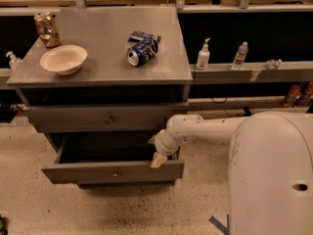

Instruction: Open middle drawer

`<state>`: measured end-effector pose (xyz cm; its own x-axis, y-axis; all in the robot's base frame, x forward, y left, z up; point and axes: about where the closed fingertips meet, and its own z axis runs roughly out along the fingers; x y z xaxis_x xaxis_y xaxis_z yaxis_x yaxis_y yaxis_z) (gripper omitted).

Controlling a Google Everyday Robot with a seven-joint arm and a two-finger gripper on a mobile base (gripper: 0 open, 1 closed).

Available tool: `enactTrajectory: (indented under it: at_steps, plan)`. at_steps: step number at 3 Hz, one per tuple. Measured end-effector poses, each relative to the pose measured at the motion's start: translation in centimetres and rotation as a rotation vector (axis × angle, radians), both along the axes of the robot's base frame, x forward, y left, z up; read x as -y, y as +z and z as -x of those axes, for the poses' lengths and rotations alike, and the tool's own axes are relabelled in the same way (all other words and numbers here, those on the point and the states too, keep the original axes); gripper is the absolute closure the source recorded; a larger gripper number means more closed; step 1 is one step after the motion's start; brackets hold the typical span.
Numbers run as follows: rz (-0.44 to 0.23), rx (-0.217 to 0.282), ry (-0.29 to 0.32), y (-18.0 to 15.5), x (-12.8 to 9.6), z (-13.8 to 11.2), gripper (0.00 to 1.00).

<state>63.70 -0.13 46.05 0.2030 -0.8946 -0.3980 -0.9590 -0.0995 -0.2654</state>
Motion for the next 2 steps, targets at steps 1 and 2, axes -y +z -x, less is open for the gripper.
enactTrajectory:
  at_steps: [1, 2]
  plan:
    - [-0.049, 0.002, -0.029, 0.9, 0.2, -1.2, 0.59]
    - [-0.102, -0.002, -0.045, 2.3, 1.1, -1.5, 0.83]
